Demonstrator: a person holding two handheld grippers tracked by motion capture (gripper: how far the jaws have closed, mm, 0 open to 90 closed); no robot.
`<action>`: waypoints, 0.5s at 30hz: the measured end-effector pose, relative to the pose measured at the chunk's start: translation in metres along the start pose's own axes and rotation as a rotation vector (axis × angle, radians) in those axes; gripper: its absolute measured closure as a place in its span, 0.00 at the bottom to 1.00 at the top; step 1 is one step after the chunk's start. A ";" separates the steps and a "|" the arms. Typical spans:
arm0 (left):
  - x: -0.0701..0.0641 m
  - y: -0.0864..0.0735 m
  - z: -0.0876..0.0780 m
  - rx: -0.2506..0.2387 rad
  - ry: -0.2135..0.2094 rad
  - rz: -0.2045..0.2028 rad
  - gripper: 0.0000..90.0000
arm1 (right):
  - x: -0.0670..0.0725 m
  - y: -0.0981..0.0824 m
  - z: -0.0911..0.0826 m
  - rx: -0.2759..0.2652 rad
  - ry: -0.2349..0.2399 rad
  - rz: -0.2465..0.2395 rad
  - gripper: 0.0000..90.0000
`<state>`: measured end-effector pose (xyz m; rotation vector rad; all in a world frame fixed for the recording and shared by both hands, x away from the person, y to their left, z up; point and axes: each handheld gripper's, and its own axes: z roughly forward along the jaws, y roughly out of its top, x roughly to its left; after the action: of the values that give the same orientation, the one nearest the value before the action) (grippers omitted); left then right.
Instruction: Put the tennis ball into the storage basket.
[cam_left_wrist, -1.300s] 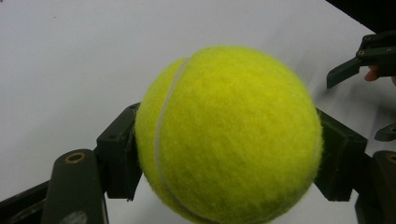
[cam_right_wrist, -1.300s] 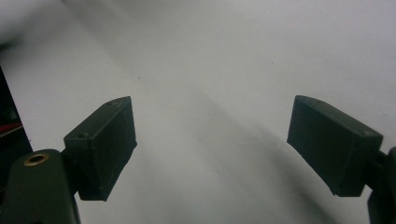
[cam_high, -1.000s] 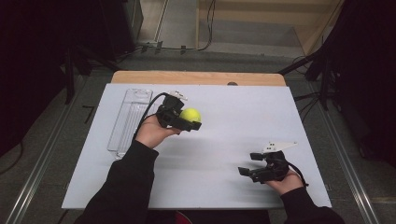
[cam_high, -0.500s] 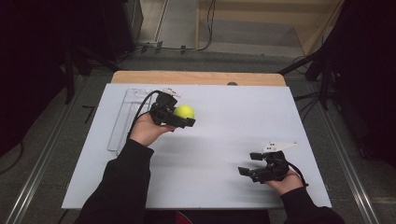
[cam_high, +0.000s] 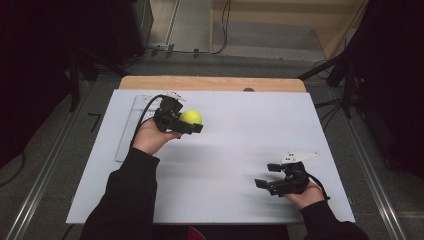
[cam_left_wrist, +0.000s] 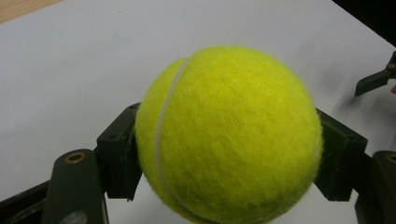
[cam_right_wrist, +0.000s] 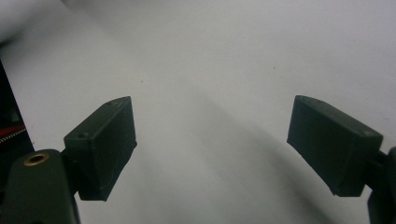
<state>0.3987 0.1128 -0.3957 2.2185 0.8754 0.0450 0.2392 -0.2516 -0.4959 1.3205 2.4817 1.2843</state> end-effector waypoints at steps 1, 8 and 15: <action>0.001 0.000 -0.001 -0.001 0.002 -0.002 0.28 | 0.000 0.000 0.000 0.000 0.000 -0.001 0.15; 0.007 -0.002 -0.008 -0.005 0.025 -0.017 0.28 | 0.000 0.000 0.000 0.000 0.001 0.000 0.15; 0.012 -0.003 -0.012 0.002 0.046 -0.030 0.28 | 0.000 0.000 0.000 0.000 0.001 0.000 0.15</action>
<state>0.4027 0.1290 -0.3918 2.2134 0.9345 0.0813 0.2392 -0.2516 -0.4958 1.3200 2.4826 1.2859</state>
